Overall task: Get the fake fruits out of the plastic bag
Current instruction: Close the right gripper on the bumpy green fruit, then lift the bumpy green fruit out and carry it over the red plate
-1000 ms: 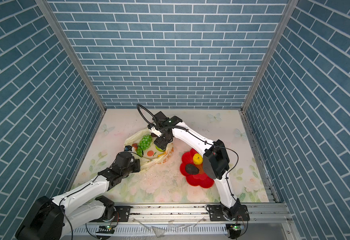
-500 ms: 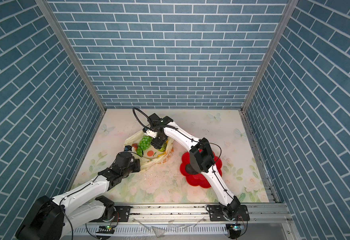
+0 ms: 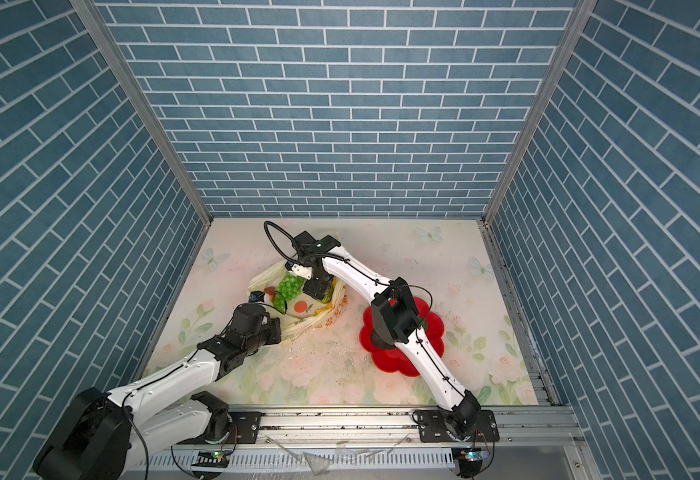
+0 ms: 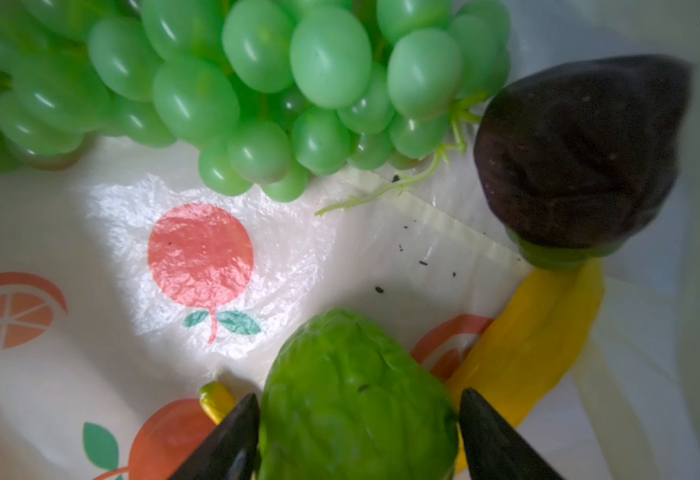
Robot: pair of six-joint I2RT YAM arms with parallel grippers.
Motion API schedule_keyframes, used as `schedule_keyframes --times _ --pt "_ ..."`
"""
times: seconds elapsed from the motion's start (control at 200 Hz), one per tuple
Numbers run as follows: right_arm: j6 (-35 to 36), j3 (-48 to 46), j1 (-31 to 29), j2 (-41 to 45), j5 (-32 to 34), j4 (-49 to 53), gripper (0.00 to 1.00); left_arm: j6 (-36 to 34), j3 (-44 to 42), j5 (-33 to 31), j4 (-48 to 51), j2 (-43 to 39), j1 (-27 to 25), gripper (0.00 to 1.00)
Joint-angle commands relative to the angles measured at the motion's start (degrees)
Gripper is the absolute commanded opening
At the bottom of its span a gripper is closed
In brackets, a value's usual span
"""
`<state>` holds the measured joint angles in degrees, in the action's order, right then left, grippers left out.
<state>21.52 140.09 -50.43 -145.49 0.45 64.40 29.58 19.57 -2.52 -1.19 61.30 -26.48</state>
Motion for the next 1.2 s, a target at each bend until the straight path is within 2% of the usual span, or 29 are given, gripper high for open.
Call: schedule_keyframes --times 0.0,0.11,0.23,0.425,0.59,0.905,1.195 --pt "3.4 3.0 -0.9 -1.8 1.2 3.1 0.75 0.1 -0.4 -0.8 -0.2 0.2 0.4 0.00" --pt "3.6 3.0 -1.3 -2.3 2.2 3.1 0.72 0.0 -0.4 -0.8 -0.3 0.3 0.3 0.00" --pt "3.6 3.0 -1.5 -2.4 3.1 3.2 0.63 0.0 -0.3 -0.8 -0.3 0.3 0.3 0.00" --pt "3.5 2.7 -1.5 -1.2 3.7 2.7 0.56 0.0 -0.2 -0.8 -0.4 0.6 0.3 0.00" --pt "1.8 -1.2 -1.6 3.6 0.6 -1.8 0.54 -0.1 -0.3 -1.1 -0.3 0.6 0.3 0.00" --pt "-7.9 -29.1 -1.5 25.6 -0.4 -26.4 0.55 -0.1 -0.2 -0.9 -0.3 0.6 0.3 0.00" --pt "-21.0 -56.7 -1.4 47.3 7.2 -44.3 0.55 -0.1 -0.3 -0.8 -0.1 0.2 0.3 0.00"
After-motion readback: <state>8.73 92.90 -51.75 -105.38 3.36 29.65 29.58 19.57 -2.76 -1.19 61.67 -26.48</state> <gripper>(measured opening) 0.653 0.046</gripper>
